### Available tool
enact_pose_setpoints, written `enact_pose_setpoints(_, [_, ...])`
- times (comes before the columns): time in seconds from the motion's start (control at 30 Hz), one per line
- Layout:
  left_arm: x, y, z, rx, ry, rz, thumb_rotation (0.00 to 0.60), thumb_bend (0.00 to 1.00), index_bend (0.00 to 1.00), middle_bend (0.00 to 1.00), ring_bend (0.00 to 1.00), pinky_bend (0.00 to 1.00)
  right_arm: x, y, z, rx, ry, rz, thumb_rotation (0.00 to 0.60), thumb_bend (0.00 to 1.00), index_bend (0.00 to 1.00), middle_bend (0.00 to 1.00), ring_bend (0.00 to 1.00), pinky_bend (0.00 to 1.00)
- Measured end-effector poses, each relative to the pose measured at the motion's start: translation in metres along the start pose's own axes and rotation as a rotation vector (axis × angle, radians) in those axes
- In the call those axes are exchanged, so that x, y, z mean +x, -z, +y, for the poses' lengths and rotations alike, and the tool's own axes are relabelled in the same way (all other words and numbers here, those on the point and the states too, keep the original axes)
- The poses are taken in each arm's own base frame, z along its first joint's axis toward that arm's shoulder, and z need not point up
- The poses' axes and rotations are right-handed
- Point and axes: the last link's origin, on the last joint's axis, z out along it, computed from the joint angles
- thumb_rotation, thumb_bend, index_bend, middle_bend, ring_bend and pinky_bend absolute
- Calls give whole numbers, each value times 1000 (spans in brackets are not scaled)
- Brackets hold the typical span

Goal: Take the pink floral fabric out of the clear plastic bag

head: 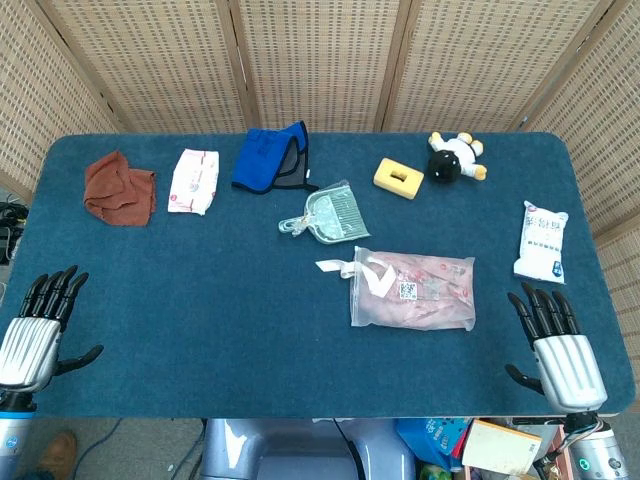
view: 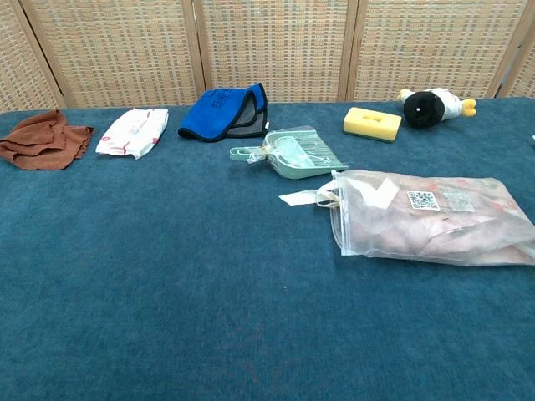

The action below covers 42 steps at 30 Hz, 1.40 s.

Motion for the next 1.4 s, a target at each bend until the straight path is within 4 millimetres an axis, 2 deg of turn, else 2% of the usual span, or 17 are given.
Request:
enact_pose_setpoints(0.2, [2,0,-1,2,8,5,600,100,0,0,0,0,-3,-8,-6,29,-30,-34,600,0,0,0,0,0])
enact_pose_setpoints(0.33, [3,-1,-1,-1,13,12,600,100,0,0,0,0,-8,-26,-15,97,-40,-95,600,0,0,0,0,0])
enact_pose_setpoints(0.67, [0,-8,-8,39,15,-6,600,100,0,0,0,0,-27,-98,-60,232,-70,-314,600,0,0,0,0,0])
enact_pose_setpoints(0.97, [-6,-14,-10,57,4,-29,600,101,0,0,0,0,-55,-147,-97,209,-41,-431,600,0,0,0,0,0])
enact_pose_setpoints(1.17, [-9,-17,-9,64,-5,-45,600,103,0,0,0,0,-74,-168,-107,147,-31,-495,600,0,0,0,0,0])
enact_pose_setpoints(1.4, [-11,-19,-10,71,-10,-51,600,103,0,0,0,0,-90,-184,-107,71,-9,-560,600,0,0,0,0,0])
